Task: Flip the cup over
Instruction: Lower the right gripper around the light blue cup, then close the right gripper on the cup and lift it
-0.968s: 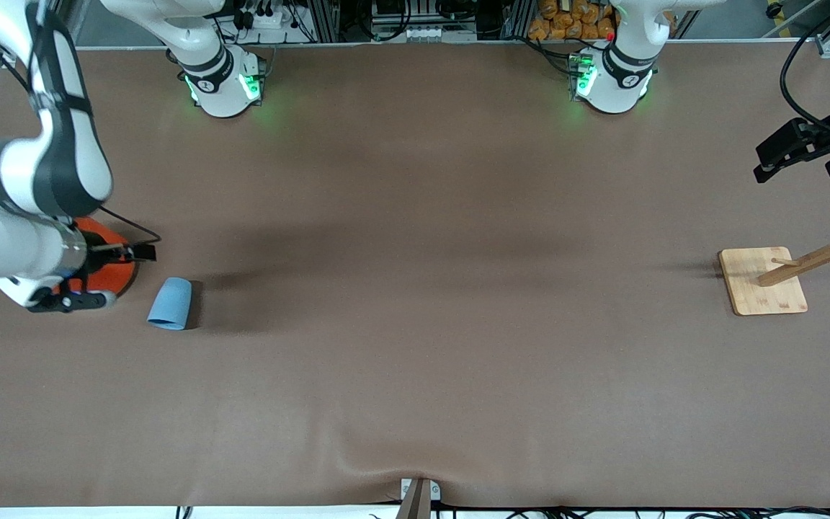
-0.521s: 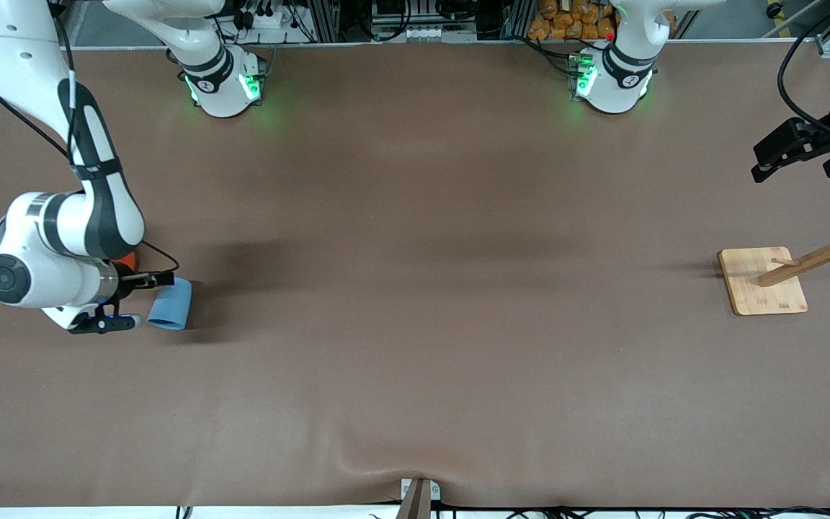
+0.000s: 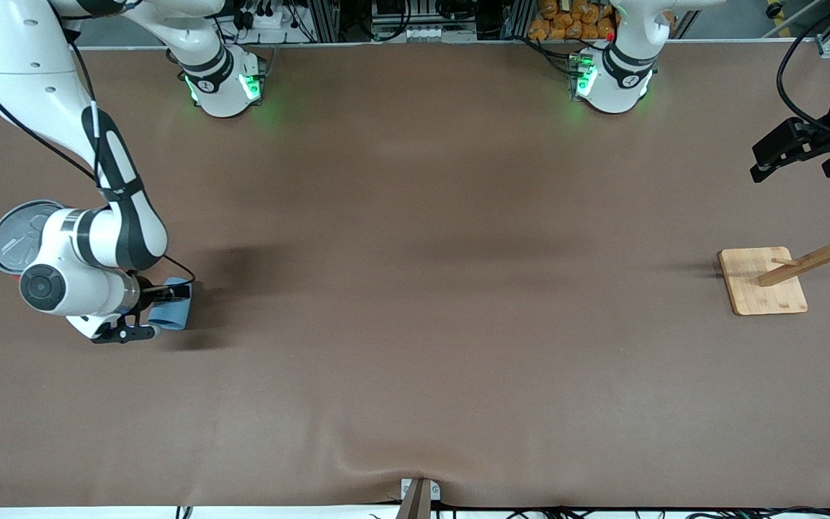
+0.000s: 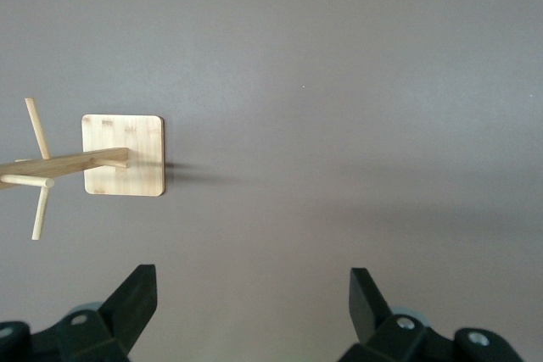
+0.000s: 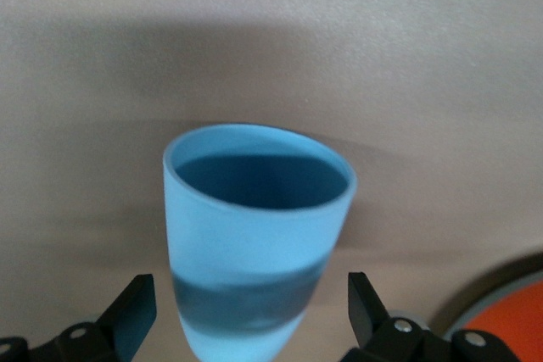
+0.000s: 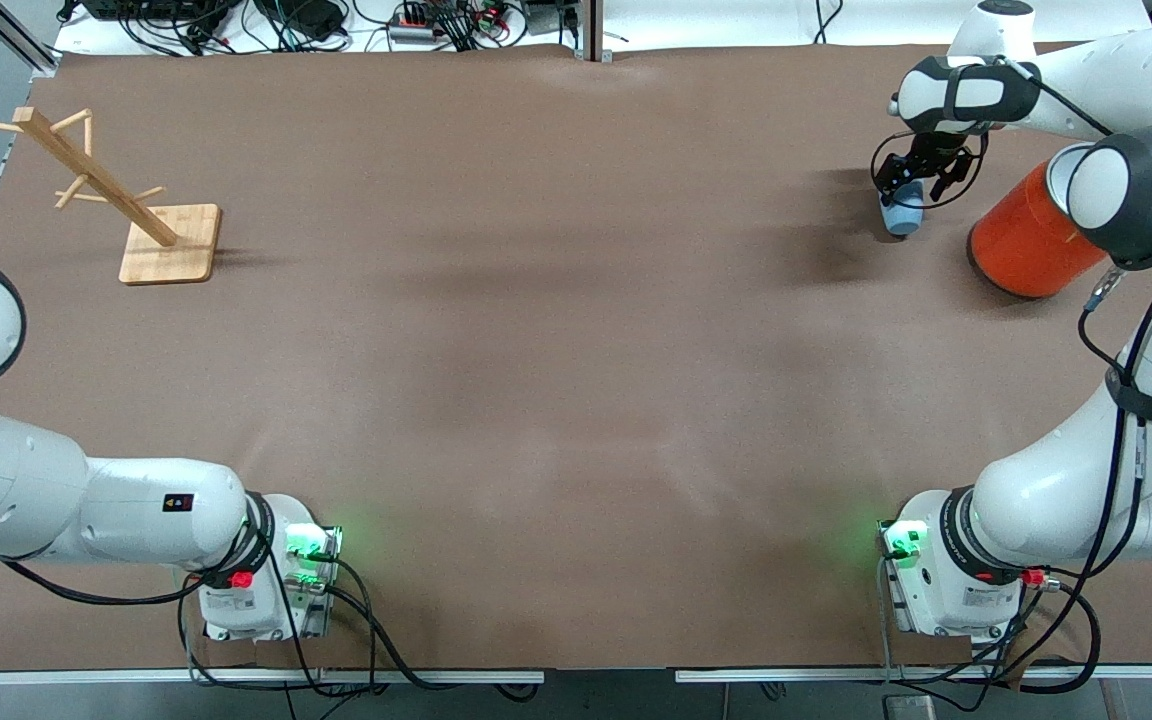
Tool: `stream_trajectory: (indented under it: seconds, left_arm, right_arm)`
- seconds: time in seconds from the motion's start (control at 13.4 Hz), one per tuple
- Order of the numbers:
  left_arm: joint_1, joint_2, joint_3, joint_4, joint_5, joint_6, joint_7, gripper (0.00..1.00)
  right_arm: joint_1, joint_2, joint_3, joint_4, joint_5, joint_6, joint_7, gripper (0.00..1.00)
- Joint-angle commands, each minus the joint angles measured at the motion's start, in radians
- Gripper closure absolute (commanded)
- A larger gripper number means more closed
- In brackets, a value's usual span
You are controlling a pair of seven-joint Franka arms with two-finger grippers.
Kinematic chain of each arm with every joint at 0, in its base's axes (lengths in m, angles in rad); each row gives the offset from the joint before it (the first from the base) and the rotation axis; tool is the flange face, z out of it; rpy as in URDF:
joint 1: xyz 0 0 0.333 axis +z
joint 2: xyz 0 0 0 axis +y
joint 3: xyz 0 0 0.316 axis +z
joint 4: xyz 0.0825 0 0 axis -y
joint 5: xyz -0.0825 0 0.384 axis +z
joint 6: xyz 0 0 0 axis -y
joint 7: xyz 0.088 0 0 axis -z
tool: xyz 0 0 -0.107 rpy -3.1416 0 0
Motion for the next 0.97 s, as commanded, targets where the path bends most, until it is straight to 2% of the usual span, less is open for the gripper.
stream_trajectory:
  seconds: [0.0, 0.3, 0.37, 0.6, 0.67, 0.89]
  left_arm:
    - [0.002, -0.014, -0.001, -0.001, -0.015, -0.011, 0.02, 0.0]
    - [0.002, -0.014, -0.001, -0.001, -0.015, -0.011, 0.02, 0.0]
    - [0.004, -0.014, 0.001, -0.001, -0.015, -0.011, 0.02, 0.0]
    - [0.005, -0.014, -0.001, -0.001, -0.015, -0.011, 0.02, 0.0]
    - [0.005, -0.014, -0.001, -0.001, -0.015, -0.011, 0.02, 0.0]
    - [0.005, -0.014, -0.001, -0.001, -0.015, -0.011, 0.02, 0.0]
  right_arm:
    - [0.001, 0.024, 0.002, 0.006, 0.002, 0.018, 0.01, 0.0]
    - [-0.005, 0.047, 0.002, 0.009, 0.019, 0.034, 0.009, 0.0]
    - [-0.001, 0.047, 0.002, 0.009, 0.019, 0.04, 0.009, 0.04]
    - [0.0, 0.056, 0.002, 0.026, 0.019, 0.04, -0.009, 0.38]
    - [0.0, 0.056, 0.0, 0.03, 0.019, 0.04, -0.034, 0.43]
    - [-0.008, 0.055, 0.0, 0.047, 0.019, 0.034, -0.124, 0.43]
